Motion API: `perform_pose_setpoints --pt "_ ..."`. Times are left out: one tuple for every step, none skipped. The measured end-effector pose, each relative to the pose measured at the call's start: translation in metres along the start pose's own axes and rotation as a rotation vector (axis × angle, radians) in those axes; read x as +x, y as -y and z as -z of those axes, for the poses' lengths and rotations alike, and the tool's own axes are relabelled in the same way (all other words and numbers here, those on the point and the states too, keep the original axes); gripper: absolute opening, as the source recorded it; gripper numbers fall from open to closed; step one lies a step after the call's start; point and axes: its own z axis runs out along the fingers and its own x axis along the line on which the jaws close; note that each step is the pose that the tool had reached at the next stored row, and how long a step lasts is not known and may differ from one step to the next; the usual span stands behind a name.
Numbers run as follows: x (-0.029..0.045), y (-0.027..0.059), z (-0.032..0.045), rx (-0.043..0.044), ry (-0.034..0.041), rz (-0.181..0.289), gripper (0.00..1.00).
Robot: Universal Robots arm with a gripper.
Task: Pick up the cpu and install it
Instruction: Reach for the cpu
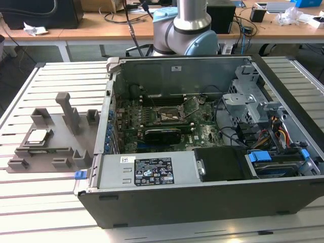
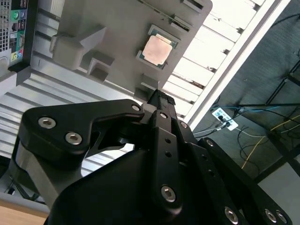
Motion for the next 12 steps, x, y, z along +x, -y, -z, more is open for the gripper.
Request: perform_pose_setpoints --pt "0.0025 0.0001 0.0001 0.0000 0.0000 0.000 0.11" --pt "0.0048 0.0003 0.0001 0.0000 0.0000 0.000 0.11" --pt "0.0080 0.0005 0.0003 0.0001 -0.0001 0.000 0.11" --pt "0.0106 0.0007 0.0003 0.0000 -0.0001 0.000 0.11" --pt "0.0127 0.0009 0.0003 0.0000 0.0000 0.000 0.11" --pt "0.0154 0.0010 0.0004 0.0000 0.0000 0.000 0.11" --pt "0.0172 0.0012 0.0005 0.0001 -0.0001 0.000 0.11" --pt "0.0210 0.0014 0.0006 0.0001 0.0000 0.000 0.11" --pt "0.0242 0.0017 0.0006 0.0001 -0.0001 0.000 0.11" --pt "0.0266 0.0018 0.0007 0.0000 -0.0001 0.000 0.11" --pt "0.0284 0.0019 0.0007 0.0000 0.0000 0.000 0.11" --pt "0.0315 0.0021 0.0008 0.0000 -0.0001 0.000 0.11"
